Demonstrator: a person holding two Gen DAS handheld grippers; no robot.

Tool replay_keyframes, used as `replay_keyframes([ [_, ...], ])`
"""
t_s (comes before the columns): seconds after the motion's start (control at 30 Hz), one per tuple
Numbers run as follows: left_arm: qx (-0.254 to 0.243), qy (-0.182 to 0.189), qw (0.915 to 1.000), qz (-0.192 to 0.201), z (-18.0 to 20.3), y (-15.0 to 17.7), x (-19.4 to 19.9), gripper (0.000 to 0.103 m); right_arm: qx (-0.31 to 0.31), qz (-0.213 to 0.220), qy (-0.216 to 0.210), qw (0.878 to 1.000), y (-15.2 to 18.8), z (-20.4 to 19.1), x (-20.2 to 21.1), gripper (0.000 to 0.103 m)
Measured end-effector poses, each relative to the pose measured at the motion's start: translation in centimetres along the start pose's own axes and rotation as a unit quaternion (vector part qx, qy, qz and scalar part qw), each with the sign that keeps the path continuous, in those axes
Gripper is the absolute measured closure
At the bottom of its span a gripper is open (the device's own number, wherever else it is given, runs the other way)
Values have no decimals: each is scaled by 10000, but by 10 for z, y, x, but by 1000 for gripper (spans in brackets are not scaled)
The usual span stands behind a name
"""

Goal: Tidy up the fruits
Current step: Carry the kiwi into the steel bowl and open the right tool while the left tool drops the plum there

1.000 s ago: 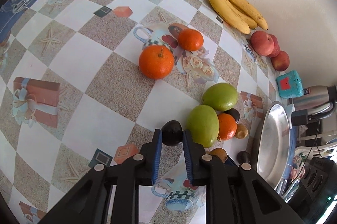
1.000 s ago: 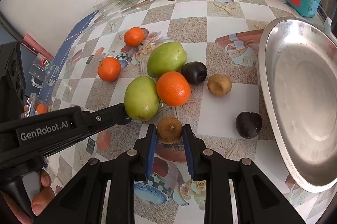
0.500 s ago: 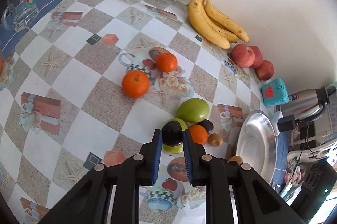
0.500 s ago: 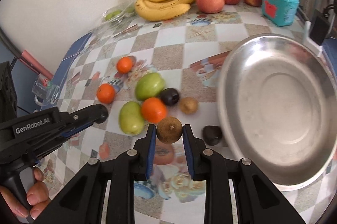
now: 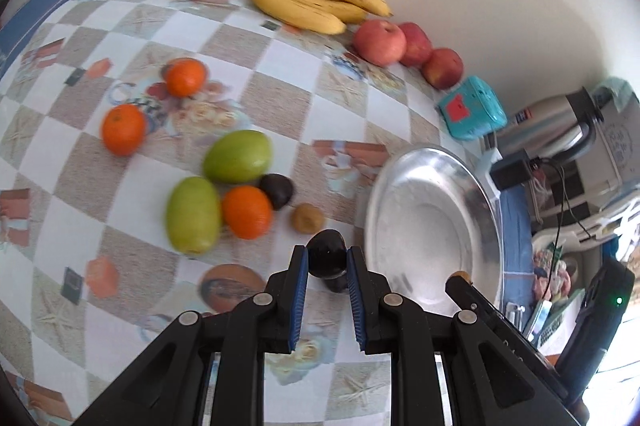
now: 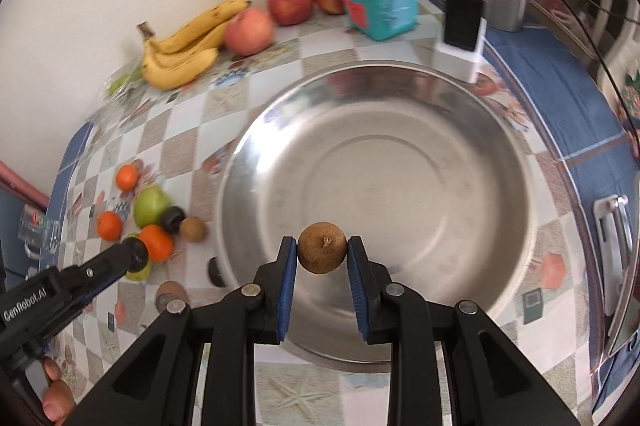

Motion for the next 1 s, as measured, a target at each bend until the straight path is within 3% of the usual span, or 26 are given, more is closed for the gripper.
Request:
replay_keyframes([
  [0.33, -856, 211, 9961, -82, 61, 10, -34, 82, -437, -89, 101, 9990, -1, 32, -9, 76],
  [0.57, -992, 185, 9948, -162, 71, 14, -49, 80, -575, -144, 202, 9980, -2, 44, -13, 76],
  [0.67, -947, 147, 9952, -183, 68, 14, -49, 60, -619, -181, 247, 9976, -2, 47, -12, 66],
  [0.73, -873, 128, 9960, -142, 65, 12, -46, 51, -603, -185, 250, 9977, -2, 46, -12, 46],
  [0.77, -835, 104, 9964, -127, 63, 11, -45, 48, -566, -171, 277, 9979, -3, 45, -11, 45],
  [0.83, -753, 46, 9971, -71, 59, 8, -40, 33, -469, -148, 333, 9982, -4, 42, -8, 42],
  [0.93, -685, -117, 9976, -2, 51, 3, -35, 22, -362, -112, 423, 9984, -6, 40, -6, 27],
  [1.0, -631, -267, 9976, 73, 45, 0, -30, 14, -269, -52, 466, 9985, -8, 38, -2, 27],
])
Point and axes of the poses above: each gripper's, at about its wrist camera, not at the fingertips, and x roughly against the way its jaws point, z to its right, y to its underside, the point moved 6 cm from there along -x, roughly the way its jaws point, and after that the axes turned 3 degrees about x, right-handed, at the moved point
